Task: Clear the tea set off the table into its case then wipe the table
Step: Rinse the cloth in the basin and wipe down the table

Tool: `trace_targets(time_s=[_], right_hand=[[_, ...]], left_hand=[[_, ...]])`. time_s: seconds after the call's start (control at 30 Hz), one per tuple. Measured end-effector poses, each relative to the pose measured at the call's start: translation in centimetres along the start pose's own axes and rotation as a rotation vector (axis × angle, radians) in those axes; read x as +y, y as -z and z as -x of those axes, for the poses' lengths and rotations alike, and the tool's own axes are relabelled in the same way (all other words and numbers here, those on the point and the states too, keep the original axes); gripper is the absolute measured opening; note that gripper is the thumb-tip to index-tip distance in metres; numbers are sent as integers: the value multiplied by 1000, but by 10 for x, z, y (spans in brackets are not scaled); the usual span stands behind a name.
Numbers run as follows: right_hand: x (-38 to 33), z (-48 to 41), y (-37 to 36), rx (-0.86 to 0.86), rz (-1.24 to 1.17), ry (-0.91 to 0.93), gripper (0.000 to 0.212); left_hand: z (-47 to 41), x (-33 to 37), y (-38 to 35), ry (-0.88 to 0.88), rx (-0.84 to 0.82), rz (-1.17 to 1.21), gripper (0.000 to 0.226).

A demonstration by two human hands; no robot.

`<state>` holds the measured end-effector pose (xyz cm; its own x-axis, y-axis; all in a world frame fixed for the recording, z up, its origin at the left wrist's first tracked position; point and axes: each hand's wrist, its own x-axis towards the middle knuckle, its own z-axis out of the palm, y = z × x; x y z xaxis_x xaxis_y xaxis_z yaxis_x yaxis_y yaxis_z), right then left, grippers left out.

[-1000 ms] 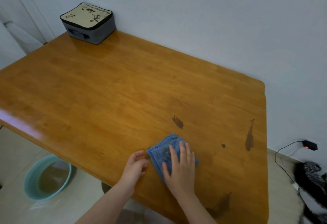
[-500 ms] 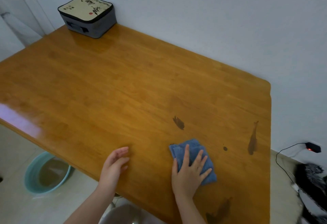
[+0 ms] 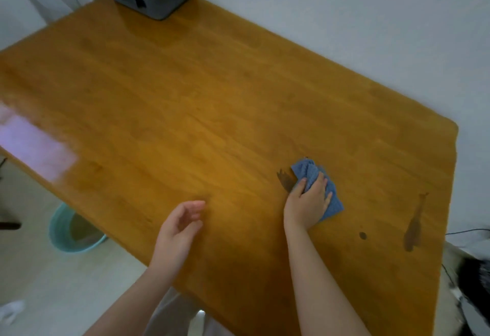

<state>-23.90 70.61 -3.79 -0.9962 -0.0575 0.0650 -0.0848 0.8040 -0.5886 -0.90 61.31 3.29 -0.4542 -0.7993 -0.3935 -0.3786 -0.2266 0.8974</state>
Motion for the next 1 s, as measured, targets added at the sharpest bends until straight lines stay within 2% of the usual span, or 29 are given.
trace_targets(time_s=[0.17,0.27,0.47,0.6,0.83,0.93,1.0], right_hand=[[-23,-12,-11,-88,-59,91,45],[-28,-14,-14,-133,-76,111,44],[-28,-7,-17,-222,-99,169,43],[-37,23,-22,-309,-138,239,42],[-51,100,-33,-360,-209,525,35],[-45,120,-12,-489,-258,494,35],[-26,124,3,-451,-292,424,37]], left_hand=[[-38,8,-20,-274,-84,-314,39],[-64,15,-33,-383,-82,-389,40],[-74,11,-39,-388,-20,-391,56],[-67,3,-35,-384,22,-402,57],[-57,-11,-9,-360,105,-418,55],[-47,-15,4,-345,126,-382,53],[-41,-14,14,-340,129,-358,51]])
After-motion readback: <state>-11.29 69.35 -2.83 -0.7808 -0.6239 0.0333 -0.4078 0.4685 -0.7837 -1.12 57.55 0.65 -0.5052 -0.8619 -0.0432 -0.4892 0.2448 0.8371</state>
